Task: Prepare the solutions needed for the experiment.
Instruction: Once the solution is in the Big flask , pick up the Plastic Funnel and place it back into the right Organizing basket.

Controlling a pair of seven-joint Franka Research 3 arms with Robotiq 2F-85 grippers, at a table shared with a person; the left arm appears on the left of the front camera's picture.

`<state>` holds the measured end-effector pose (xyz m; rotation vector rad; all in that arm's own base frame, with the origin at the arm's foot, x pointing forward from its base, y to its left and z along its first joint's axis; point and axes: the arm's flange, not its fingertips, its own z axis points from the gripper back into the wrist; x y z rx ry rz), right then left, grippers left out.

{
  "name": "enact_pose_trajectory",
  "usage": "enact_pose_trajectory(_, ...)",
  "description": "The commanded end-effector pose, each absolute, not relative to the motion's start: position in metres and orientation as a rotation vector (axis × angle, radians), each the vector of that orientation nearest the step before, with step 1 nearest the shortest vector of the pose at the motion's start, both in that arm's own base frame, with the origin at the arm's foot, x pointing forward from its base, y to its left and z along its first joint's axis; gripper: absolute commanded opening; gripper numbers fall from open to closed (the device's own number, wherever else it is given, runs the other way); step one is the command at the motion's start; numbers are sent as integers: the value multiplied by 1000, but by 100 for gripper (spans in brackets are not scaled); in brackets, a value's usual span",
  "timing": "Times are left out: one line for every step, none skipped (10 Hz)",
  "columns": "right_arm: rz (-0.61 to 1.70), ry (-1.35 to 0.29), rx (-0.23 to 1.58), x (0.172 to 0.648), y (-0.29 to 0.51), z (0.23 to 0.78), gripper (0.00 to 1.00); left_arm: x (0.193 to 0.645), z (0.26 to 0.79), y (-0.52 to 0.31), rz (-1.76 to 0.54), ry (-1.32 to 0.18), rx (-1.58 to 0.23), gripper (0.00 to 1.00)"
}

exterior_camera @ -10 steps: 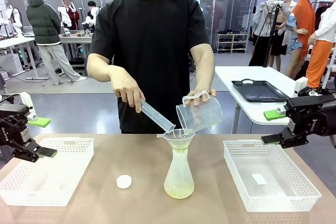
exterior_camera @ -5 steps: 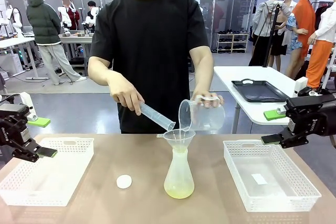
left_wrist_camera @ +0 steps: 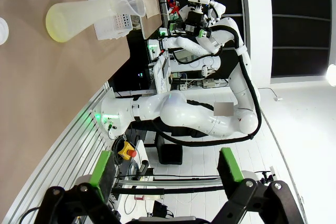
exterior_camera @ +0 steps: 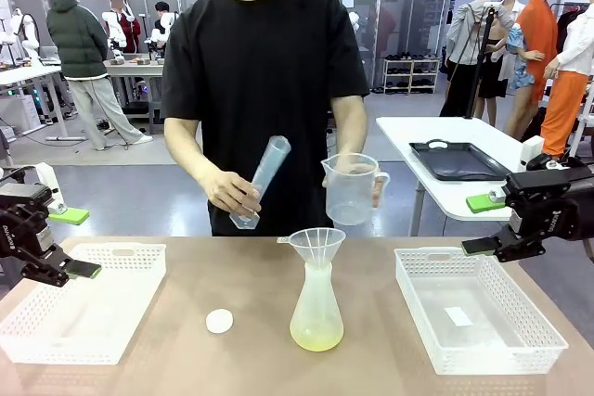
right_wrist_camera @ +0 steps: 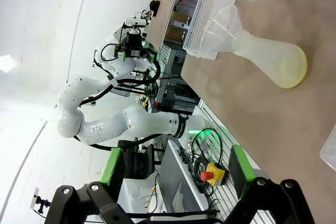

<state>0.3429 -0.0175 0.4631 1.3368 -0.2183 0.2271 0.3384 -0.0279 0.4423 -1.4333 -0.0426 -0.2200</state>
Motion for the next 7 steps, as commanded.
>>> enact_pose_trajectory(228, -219, 1339, 343, -17, 464, 100, 337, 443, -26, -233, -40, -1438, 100)
enact_pose_trajectory(228, -219, 1339, 343, -17, 464, 100, 337, 443, -26, -233, -40, -1438, 100)
enact_pose_trajectory(228, -219, 1339, 343, -17, 464, 100, 337, 443, -26, -233, -40, -1438, 100)
enact_pose_trajectory(228, -219, 1339, 343, -17, 464, 100, 337, 443, -26, -233, -40, -1438, 100)
enact_pose_trajectory(228, -219, 1339, 343, -17, 464, 100, 337, 443, -26, -233, -40, -1438, 100)
enact_pose_trajectory(228, -219, 1339, 343, -17, 464, 100, 337, 443, -26, -233, -40, -1438, 100)
enact_pose_trajectory(228, -219, 1339, 343, -17, 464, 100, 337, 443, -26, -233, -40, -1438, 100)
